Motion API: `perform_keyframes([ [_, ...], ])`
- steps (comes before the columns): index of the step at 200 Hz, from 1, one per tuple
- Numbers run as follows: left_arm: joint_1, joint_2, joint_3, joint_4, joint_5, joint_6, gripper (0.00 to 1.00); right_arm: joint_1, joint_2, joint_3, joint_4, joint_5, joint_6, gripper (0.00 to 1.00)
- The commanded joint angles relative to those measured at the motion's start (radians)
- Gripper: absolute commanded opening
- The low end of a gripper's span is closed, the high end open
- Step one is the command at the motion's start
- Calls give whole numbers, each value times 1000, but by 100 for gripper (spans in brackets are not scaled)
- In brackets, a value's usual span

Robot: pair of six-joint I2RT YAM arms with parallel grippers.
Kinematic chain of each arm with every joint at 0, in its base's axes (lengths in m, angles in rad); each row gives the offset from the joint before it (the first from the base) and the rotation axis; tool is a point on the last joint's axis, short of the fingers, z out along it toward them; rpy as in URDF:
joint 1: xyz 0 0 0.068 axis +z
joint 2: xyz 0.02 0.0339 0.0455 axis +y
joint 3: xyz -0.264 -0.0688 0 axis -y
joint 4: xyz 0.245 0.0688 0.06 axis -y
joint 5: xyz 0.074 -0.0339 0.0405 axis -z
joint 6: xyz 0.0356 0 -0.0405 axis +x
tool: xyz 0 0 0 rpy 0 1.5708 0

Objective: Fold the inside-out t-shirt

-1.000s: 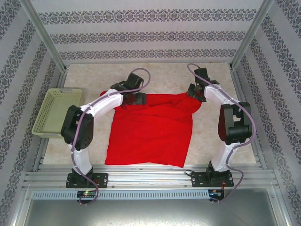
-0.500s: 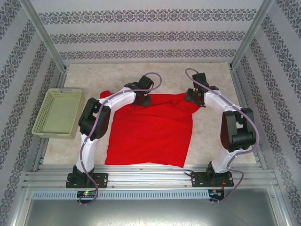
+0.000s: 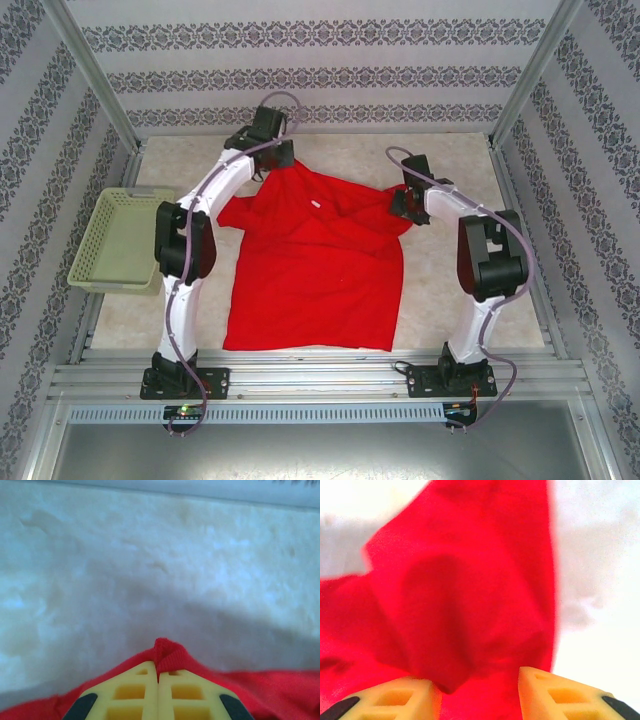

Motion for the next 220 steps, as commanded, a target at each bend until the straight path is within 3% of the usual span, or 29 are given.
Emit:
perform_keyframes([
  [1, 27, 114, 114, -34, 47, -20, 0, -34, 61, 96, -27, 53, -10, 41],
  [28, 57, 265, 311, -128, 81, -20, 5, -69, 141, 203, -52, 19, -5, 36],
  [47, 67, 373, 489, -238, 56, -7, 21, -80, 168, 285, -104, 7, -11, 36],
  [57, 74, 413, 580, -309, 39, -7, 34, -80, 148, 285, -110, 8, -17, 37],
  [65, 78, 418, 623, -362, 27, -9, 42, -80, 117, 266, -109, 3, -18, 39],
  [89, 74, 311, 564, -440, -52, 3, 53, -63, -16, 152, -98, -52, -21, 43],
  [109, 57, 148, 366, -428, -69, 4, 60, -8, -161, 0, -77, -59, -33, 47],
  [128, 31, -75, 13, -262, -60, -13, 64, 68, -281, -128, -78, -65, -34, 48],
  [173, -6, -518, -726, 68, -42, -148, 62, 313, -481, -394, -103, -32, -2, 51],
  [220, -47, -729, -1179, 225, 7, -225, 62, 555, -516, -564, -58, -15, 135, 53],
])
